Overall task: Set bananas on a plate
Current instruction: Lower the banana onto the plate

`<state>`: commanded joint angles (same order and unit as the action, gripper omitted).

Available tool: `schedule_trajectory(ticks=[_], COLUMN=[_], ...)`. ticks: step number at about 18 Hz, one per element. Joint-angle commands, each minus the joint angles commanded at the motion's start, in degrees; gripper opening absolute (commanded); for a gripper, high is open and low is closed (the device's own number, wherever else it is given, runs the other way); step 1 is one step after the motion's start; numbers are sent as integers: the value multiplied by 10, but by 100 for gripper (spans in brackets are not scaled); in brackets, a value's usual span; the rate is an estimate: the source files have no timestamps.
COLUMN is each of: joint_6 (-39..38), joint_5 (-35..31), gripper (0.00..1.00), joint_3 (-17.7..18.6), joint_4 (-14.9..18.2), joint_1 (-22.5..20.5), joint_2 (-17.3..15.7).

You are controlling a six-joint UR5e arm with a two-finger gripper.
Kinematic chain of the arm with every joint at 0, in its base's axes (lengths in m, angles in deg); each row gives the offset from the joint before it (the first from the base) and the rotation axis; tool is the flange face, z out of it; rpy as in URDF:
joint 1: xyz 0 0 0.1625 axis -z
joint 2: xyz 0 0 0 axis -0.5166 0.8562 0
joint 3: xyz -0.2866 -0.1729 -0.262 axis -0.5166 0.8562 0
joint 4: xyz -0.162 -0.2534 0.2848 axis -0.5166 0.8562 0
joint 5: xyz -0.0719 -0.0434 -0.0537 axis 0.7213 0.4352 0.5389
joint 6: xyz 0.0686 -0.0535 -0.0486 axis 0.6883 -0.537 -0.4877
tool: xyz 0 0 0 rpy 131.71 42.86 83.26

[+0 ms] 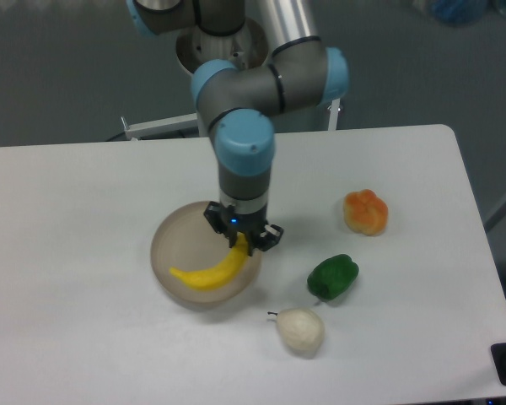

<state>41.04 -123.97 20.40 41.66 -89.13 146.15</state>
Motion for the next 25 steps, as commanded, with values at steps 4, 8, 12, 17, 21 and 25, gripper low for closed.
schedule_trajectory(ticks=[4,8,12,17,21,25], joint_6=[-48,-52,-46,-44,-45,-47], joint_5=[1,-1,-1,-1,-4,-5], gripper=[32,32,32,32,33,33], joint_3=[6,10,26,29,28,26], joint_4=[-7,-6,-8,-8,-14,-22], joint_1=[6,7,6,7,6,7], joint_2=[16,17,17,18,32,45])
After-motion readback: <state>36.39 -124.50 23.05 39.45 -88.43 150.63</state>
